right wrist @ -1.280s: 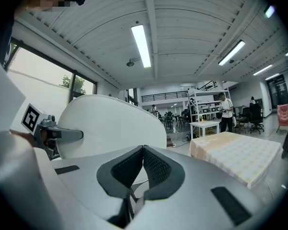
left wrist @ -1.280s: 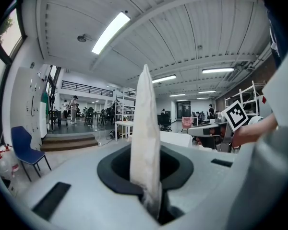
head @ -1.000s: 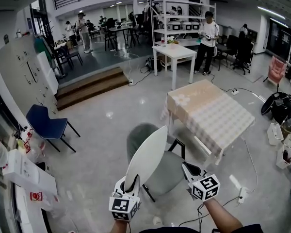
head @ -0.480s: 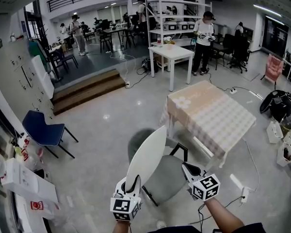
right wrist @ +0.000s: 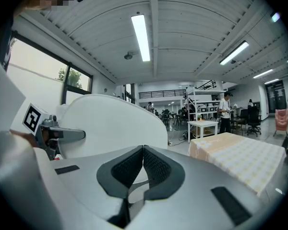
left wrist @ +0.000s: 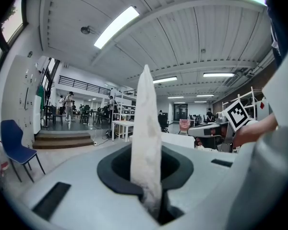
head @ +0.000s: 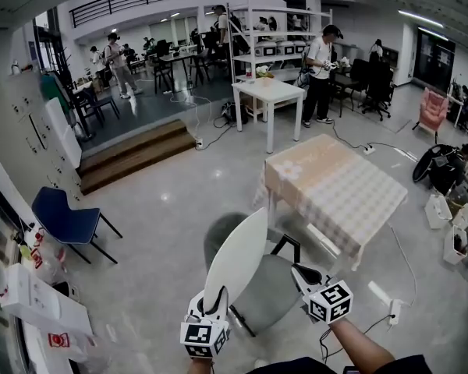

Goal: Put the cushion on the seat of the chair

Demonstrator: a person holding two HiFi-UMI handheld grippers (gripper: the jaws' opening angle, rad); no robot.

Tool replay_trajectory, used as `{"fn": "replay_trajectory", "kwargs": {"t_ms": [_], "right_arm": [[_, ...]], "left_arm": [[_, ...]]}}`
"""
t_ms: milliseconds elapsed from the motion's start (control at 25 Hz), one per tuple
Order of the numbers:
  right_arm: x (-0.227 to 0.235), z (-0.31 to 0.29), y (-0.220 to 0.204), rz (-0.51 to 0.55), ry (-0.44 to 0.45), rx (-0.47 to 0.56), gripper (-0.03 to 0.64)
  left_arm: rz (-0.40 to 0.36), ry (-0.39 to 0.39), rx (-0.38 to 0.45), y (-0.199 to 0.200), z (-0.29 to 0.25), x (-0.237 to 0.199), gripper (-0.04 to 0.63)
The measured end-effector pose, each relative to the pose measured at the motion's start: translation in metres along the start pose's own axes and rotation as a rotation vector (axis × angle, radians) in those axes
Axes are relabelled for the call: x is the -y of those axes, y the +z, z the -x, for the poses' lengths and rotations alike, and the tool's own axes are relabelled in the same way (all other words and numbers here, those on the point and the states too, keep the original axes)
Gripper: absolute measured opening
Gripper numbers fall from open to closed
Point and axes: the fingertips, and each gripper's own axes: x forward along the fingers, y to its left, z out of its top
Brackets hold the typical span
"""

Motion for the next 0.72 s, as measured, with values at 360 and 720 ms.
{"fn": "replay_trajectory", "kwargs": {"t_ms": [360,720], "right_arm": [[0.002,0.0,0.002,0.015,-0.005,0.003,0.018],[0.013,0.003,-0.003,0.001,-0.024,-0.002,0.018]], "left_arm": [[0.0,-0.008,0.017,0.002,-0.004,0.0,0.06],[0.006,-0.023,-0.008,-0.007,-0.016,0.006,0.06]]}}
